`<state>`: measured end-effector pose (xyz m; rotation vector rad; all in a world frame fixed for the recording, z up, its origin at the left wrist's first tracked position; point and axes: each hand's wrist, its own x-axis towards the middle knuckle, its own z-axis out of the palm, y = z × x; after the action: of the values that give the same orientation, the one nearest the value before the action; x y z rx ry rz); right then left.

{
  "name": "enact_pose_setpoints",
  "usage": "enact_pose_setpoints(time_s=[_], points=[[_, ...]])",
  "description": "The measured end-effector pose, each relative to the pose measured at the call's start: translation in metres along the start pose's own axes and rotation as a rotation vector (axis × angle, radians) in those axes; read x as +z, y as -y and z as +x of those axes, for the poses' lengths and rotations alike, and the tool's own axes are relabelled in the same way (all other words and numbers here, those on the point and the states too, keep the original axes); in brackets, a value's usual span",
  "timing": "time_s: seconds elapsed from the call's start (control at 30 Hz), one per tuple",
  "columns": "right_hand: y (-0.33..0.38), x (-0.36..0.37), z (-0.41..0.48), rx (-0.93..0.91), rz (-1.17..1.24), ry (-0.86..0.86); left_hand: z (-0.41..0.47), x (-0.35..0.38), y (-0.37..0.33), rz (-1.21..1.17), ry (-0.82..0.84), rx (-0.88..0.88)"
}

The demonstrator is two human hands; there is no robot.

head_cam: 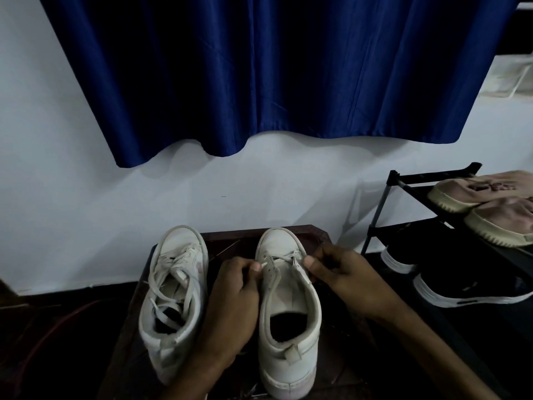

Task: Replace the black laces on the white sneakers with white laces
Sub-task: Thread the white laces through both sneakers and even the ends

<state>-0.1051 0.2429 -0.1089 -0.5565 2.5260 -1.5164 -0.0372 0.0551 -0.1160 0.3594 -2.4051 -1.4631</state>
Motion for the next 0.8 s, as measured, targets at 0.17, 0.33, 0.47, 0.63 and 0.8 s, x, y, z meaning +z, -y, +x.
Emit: enact_pose_setpoints(time_s=[0.17,0.33,0.47,0.63,0.8], points=[[-0.0005,-0.0038,0.0027,0.067,0.101,-0.004,-0.0001,0.0002,-0.0002,-0.049,0.007,-0.053],[-0.0064,-0.0061,0.0042,0.143,0.337,0.033,0.0004,-0.0016,0.0007,-0.089,0.015,-0.072],[-0.0031,-0.0048,0.0009,0.12,0.324,0.049,0.0031,-0.0005,0.0007,-0.092,0.002,-0.075],[-0.0036,-0.0078,0.0015,0.167,0.409,0.117,0.0005,-0.0001,0.0001,-0.15,-0.007,-0.133],[-0.0025,-0.0067,0.0014,0.101,0.274,0.078,0.0047,-0.0015,0.0043,-0.134,0.014,-0.064]])
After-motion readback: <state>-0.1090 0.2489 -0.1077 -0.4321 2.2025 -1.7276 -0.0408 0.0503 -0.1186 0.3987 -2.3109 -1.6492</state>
